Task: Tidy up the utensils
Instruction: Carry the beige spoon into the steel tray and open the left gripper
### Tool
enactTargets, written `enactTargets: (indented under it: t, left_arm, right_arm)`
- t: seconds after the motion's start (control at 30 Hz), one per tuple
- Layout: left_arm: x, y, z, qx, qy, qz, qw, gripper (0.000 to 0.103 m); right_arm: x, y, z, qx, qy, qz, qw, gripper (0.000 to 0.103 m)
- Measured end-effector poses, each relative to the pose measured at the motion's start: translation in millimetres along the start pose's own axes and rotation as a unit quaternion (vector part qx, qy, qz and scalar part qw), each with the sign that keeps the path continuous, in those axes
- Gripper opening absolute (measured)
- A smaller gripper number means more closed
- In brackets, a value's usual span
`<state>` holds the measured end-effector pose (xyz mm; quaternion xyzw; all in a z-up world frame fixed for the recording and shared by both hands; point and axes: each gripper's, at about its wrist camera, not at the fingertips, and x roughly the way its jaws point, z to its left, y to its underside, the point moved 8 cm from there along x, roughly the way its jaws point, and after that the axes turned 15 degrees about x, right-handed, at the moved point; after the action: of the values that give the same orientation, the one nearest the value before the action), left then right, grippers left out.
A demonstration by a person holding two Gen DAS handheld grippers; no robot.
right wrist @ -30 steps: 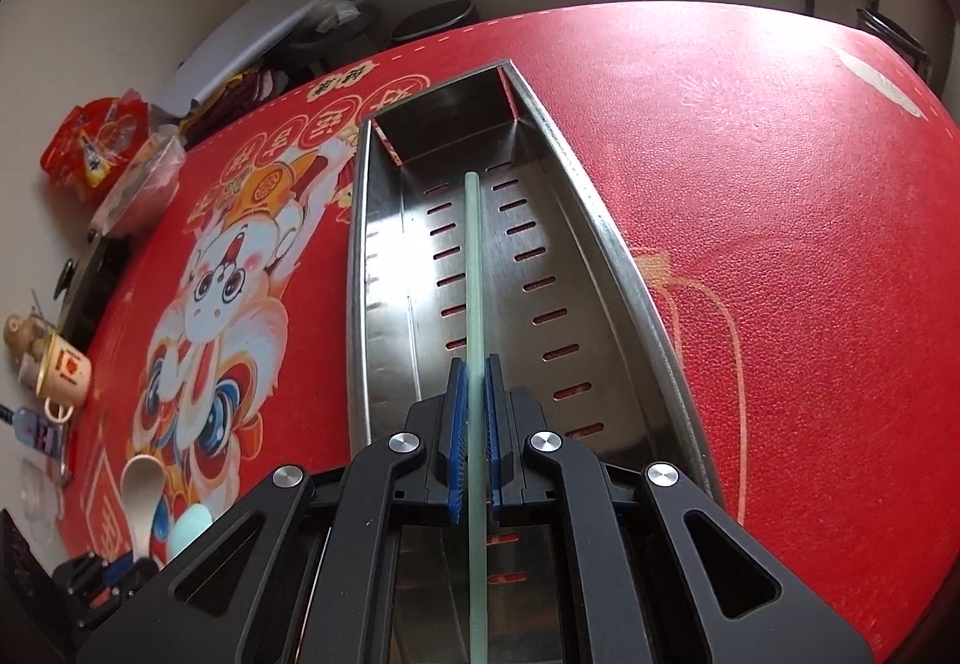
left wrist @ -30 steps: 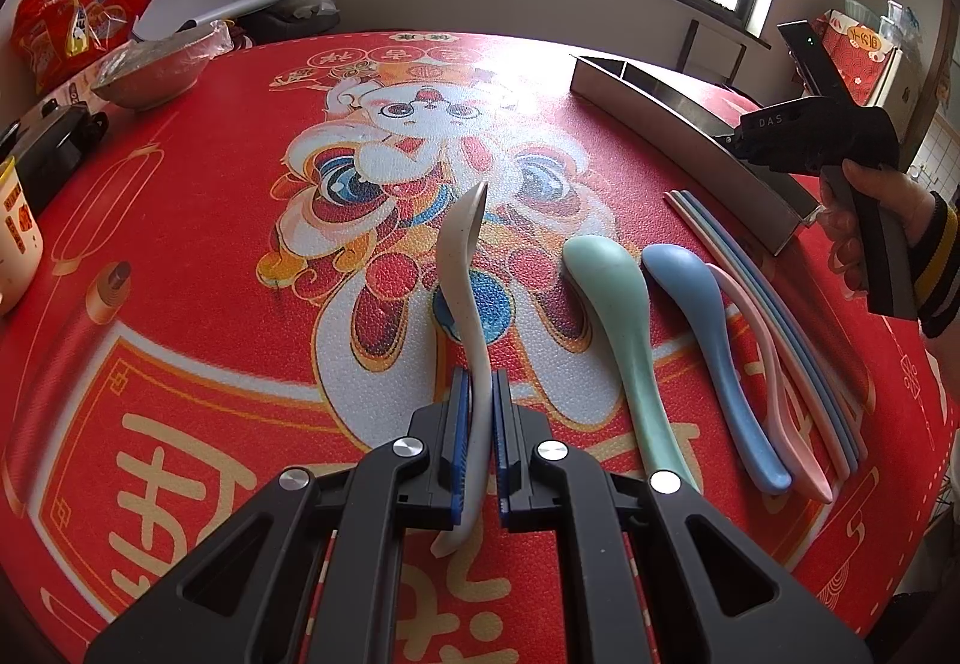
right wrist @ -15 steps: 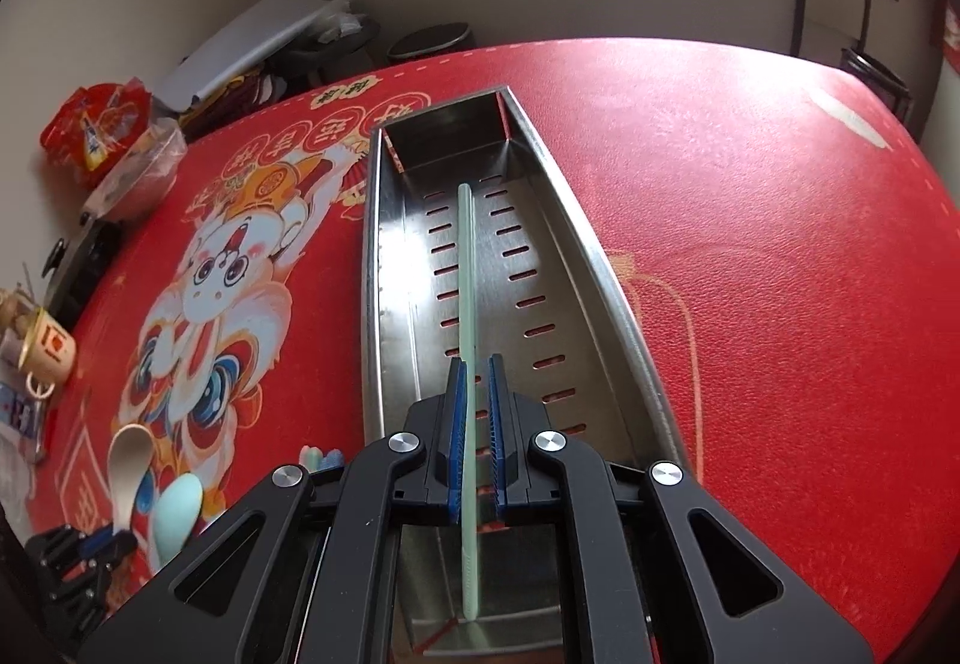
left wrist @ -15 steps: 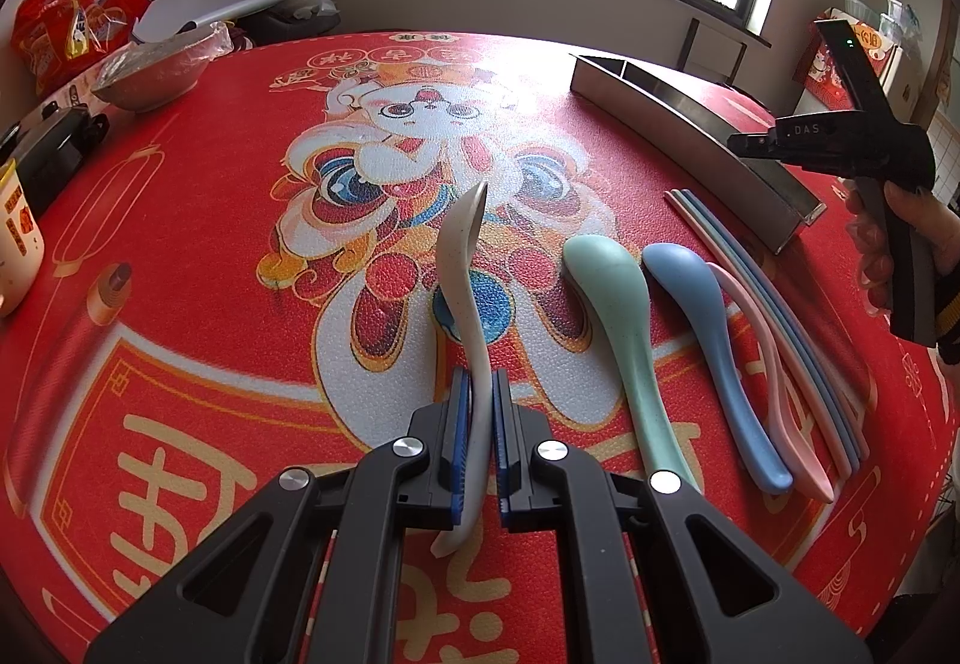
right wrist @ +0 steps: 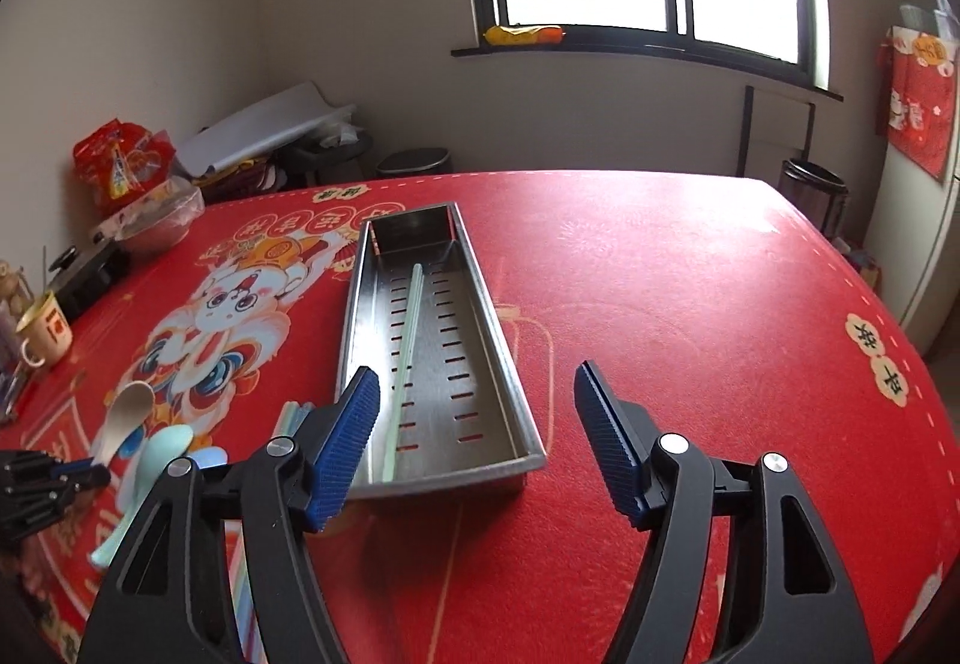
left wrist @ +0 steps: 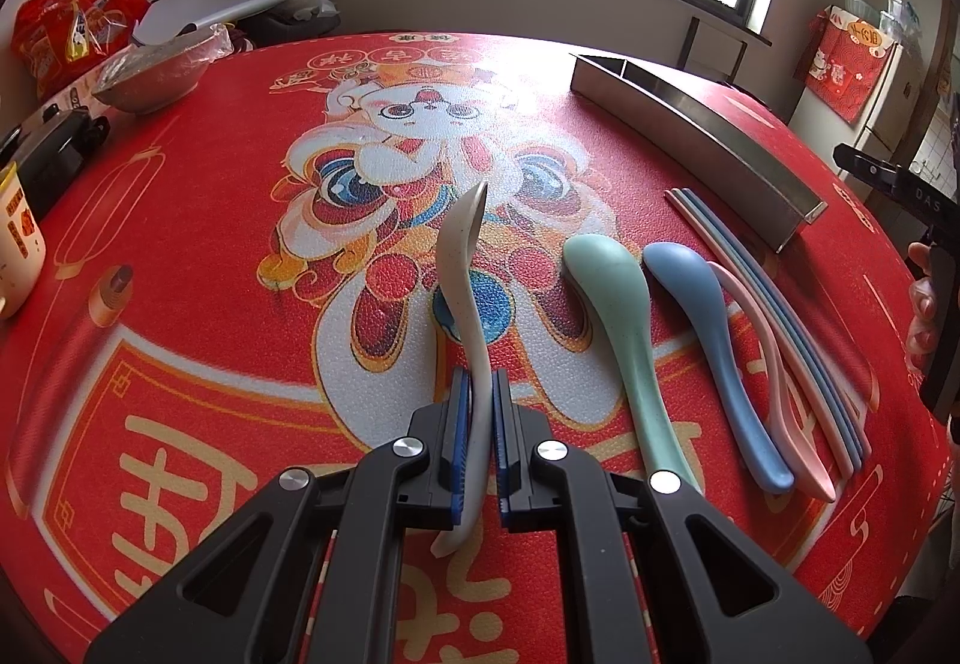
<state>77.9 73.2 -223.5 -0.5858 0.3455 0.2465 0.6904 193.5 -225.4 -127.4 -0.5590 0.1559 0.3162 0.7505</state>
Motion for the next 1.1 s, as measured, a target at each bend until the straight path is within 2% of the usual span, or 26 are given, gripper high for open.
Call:
enactTargets:
  t: [0.1, 0.13, 0.27, 0.4, 0.57, 0.7, 0.9, 1.1]
  left_arm:
    - [-0.1, -0.4, -1.0, 0.004, -0.004, 0.001, 1.0000, 0.007]
    - [-0.2, -0.5, -0.7, 0.003, -0.003, 0.001, 1.0000, 0.007]
    - [0.0, -1.4, 4.4, -0.016, 0.015, 0.002, 0.9998, 0.007]
    - [-3.7, -9.9, 9.4, -0.035, 0.012, -0.002, 0.9993, 0.007]
    - [-11.4, -37.1, -0.2, -0.039, 0.011, -0.018, 0.9990, 0.007]
    - [-8.1, -67.1, -24.0, -0.036, 0.031, -0.025, 0.9986, 0.007]
    - [16.2, -121.5, -84.2, -0.019, 0.077, -0.023, 0.9966, 0.007]
    - [60.0, -171.0, -131.7, -0.003, 0.080, 0.005, 0.9968, 0.007]
  right_arm:
    - [-3.0, 6.5, -12.7, 0.014, 0.007, -0.003, 1.000, 0.076]
    - [-2.9, 8.2, -16.9, 0.019, 0.009, -0.003, 1.000, 0.087]
    - [1.3, 10.5, -32.4, 0.040, 0.026, -0.007, 0.999, 0.087]
    - [9.0, 8.7, -40.2, 0.049, 0.046, -0.005, 0.998, 0.087]
    - [12.1, 5.1, -45.4, 0.073, 0.033, -0.007, 0.997, 0.087]
    - [12.5, 3.7, -56.0, 0.095, 0.034, -0.005, 0.995, 0.087]
    - [13.5, 5.7, -71.3, 0.148, 0.006, 0.009, 0.989, 0.087]
    - [19.8, 10.6, -80.1, 0.181, 0.000, 0.031, 0.983, 0.087]
